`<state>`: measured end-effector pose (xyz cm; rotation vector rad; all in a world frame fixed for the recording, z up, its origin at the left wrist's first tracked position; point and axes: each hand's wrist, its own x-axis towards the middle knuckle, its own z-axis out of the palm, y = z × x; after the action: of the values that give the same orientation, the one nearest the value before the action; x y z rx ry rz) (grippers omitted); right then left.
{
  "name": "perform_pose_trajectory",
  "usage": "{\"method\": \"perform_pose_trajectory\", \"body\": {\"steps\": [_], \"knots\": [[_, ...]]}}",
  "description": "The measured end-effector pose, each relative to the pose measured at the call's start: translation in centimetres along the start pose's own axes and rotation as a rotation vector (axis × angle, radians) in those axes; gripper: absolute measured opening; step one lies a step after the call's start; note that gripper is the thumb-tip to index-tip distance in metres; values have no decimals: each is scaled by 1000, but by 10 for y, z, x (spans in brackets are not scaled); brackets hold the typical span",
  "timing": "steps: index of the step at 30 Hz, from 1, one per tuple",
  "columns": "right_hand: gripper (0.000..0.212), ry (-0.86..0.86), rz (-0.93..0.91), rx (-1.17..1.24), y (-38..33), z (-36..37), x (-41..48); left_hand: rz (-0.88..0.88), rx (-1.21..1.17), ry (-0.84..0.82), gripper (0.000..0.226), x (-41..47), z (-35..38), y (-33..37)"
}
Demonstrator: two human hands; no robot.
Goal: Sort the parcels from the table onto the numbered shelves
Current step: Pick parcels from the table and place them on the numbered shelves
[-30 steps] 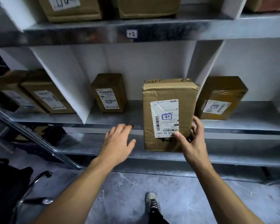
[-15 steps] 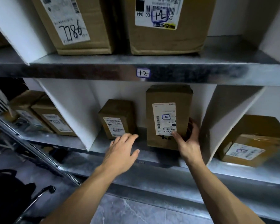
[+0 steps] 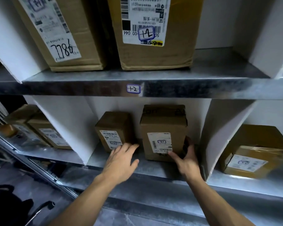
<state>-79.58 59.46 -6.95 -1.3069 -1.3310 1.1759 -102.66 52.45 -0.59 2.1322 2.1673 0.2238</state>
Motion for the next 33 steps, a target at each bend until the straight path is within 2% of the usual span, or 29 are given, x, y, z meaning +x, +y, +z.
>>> {"method": "perform_pose_trajectory", "body": {"steps": [10, 14, 18, 25, 28, 33], "knots": [[81, 62, 41, -234, -13, -2, -29, 65, 44, -25, 54, -30, 1, 3], [56, 178, 72, -471, -14, -8, -59, 72, 66, -20, 53, -46, -3, 5], [40, 135, -55, -815, -6, -21, -109, 78, 103, 30, 51, -66, -4, 15], [41, 6, -91, -1251, -19, -50, -207, 249, 170, -50, 51, -112, 0, 50], [40, -4, -24, -1303, -24, -74, -237, 344, 199, -77, 49, -129, 3, 77], [39, 78, 100, -1334, -34, -126, -270, 486, 213, -109, 45, -142, 1, 131]]}}
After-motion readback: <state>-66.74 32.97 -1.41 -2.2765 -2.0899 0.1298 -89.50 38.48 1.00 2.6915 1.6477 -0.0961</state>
